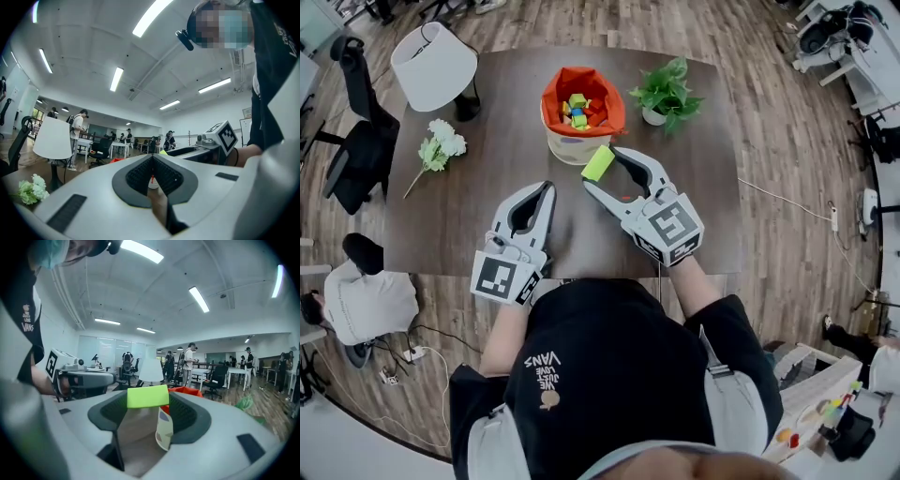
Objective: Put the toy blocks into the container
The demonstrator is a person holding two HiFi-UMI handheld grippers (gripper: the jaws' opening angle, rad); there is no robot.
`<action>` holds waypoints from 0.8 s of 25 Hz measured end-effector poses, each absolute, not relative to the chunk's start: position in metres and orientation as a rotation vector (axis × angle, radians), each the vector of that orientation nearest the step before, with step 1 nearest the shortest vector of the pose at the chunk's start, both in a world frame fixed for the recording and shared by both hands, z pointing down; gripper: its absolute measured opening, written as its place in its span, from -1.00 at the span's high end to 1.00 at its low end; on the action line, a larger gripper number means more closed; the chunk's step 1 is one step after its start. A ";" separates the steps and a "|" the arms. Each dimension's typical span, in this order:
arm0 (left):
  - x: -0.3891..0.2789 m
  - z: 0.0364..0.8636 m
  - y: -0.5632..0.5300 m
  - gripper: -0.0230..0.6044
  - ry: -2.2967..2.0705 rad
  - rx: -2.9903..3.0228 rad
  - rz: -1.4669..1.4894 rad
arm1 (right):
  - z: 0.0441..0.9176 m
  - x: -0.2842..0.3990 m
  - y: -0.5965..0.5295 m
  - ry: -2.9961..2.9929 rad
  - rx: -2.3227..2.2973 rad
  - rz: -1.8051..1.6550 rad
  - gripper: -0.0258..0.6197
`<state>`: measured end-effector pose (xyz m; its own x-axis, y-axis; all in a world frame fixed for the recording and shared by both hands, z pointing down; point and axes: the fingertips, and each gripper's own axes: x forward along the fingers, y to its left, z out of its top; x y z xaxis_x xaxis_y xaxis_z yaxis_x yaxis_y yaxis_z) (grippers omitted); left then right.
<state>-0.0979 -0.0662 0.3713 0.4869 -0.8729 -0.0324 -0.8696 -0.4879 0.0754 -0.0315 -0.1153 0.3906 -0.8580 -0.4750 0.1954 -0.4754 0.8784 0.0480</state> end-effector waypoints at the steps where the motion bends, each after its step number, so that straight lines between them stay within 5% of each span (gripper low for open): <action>1: -0.096 0.371 -0.067 0.89 -1.555 2.673 -0.102 | 0.386 -0.029 -0.117 -2.854 0.742 -0.004 0.03; 20: -0.106 0.374 -0.085 0.89 -1.580 2.648 -0.078 | 0.351 -0.038 -0.194 -2.879 0.848 -0.069 0.03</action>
